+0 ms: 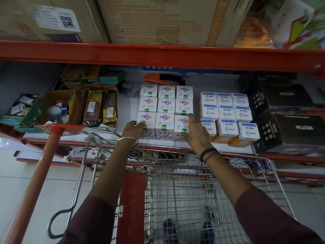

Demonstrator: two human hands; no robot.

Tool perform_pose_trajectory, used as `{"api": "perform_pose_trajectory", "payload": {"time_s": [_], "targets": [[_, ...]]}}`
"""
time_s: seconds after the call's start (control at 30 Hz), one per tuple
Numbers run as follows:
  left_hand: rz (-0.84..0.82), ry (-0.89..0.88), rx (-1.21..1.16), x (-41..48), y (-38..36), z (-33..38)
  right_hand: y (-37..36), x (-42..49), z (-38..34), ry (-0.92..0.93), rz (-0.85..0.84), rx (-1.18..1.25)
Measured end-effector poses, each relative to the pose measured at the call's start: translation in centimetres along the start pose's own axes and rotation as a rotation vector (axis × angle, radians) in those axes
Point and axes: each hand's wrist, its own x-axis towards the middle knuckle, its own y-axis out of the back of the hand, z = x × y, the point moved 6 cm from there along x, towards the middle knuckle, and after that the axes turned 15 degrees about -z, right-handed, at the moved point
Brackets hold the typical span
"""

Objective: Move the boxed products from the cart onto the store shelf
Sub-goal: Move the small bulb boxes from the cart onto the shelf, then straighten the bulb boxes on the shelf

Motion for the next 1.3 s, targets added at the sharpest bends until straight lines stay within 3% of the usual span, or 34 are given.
{"api": "perform_pose_trajectory", "payload": {"time_s": [0.37,0.47,0.57,0.67,0.73,0.9,1.03,1.3], "targets": [[0.039,-0.020,0.031,-1.0,-0.4,0.4,0.1,-0.1,0.2,0.022,0.061,0.024],[0.170,-0.022,0.335,-3.3,-1.2,1.2,0.7,-1.3,0.7,0.067,0.091,0.073],[0.430,-0.251,0.786,-7.1,-3.7,4.0,2.4,-3.4,3.3,0.077,0.220,0.155],[0.245,-0.540,0.764,-9.1,-9.6,5.6,4.3,-6.0,7.9,0.019,0.384,0.180],[0.059,-0.606,0.672,-9.5,-14.1,5.6,5.2,-7.3,11.4,-0.052,0.447,0.203],[-0.154,-0.503,0.768,-8.0,-23.1,4.2,6.4,-7.6,17.5,-0.175,0.324,0.188],[-0.081,-0.432,0.872,-6.1,-25.5,4.8,6.7,-6.7,19.7,-0.163,0.172,0.286],[0.056,-0.123,0.690,-3.1,-25.9,4.4,6.2,-5.6,20.8,-0.086,0.091,0.455]]}}
